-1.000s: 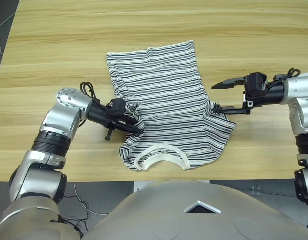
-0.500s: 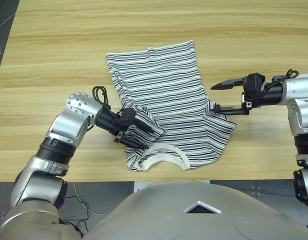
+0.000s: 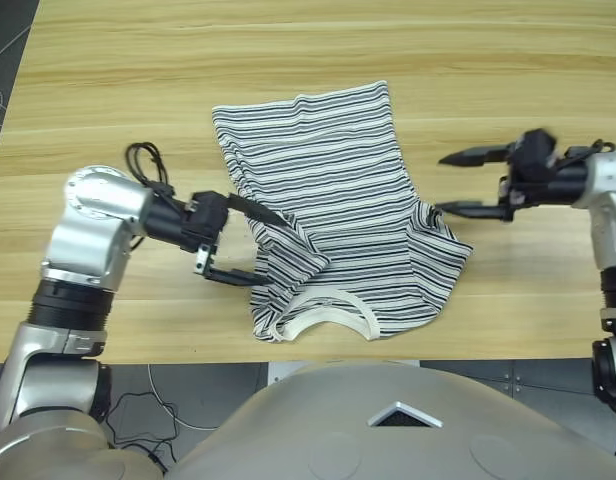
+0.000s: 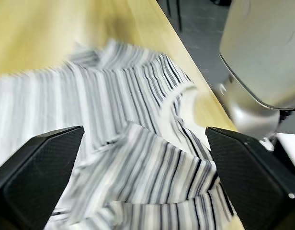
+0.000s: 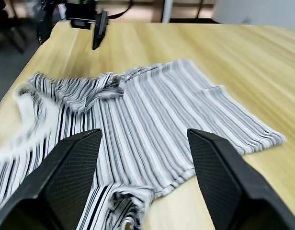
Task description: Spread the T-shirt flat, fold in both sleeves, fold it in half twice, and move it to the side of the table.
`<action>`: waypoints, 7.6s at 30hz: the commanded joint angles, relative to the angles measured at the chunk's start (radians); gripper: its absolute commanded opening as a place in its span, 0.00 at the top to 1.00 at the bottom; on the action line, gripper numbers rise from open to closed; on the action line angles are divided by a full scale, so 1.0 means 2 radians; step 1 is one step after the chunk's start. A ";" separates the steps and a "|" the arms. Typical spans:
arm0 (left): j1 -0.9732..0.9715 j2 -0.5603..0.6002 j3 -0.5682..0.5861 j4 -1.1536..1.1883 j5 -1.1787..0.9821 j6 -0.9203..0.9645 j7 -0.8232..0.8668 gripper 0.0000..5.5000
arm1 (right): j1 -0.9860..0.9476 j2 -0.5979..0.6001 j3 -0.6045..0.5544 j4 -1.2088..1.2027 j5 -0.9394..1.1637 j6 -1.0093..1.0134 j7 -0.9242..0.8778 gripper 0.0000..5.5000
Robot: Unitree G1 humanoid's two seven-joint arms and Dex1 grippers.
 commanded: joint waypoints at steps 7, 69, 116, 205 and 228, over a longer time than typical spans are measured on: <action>0.018 0.002 0.135 0.062 -0.032 -0.087 0.011 0.14 | -0.061 -0.057 0.109 0.171 -0.148 0.141 0.002 0.40; 0.028 -0.046 0.136 0.027 0.002 -0.082 0.066 0.14 | 0.052 -0.137 0.107 -0.230 -0.066 0.302 0.017 0.97; 0.199 0.077 0.066 -0.108 0.432 -0.346 0.258 0.00 | 0.150 -0.104 0.064 -0.116 -0.122 -0.190 0.020 0.47; 0.175 0.240 -0.035 -0.318 -0.083 -0.059 0.124 0.98 | 0.127 -0.107 0.175 -0.230 0.023 -0.045 0.074 0.98; 0.042 0.053 0.007 -0.024 0.041 -0.074 0.099 0.98 | -0.041 0.098 0.117 -0.002 -0.070 -0.083 -0.073 0.98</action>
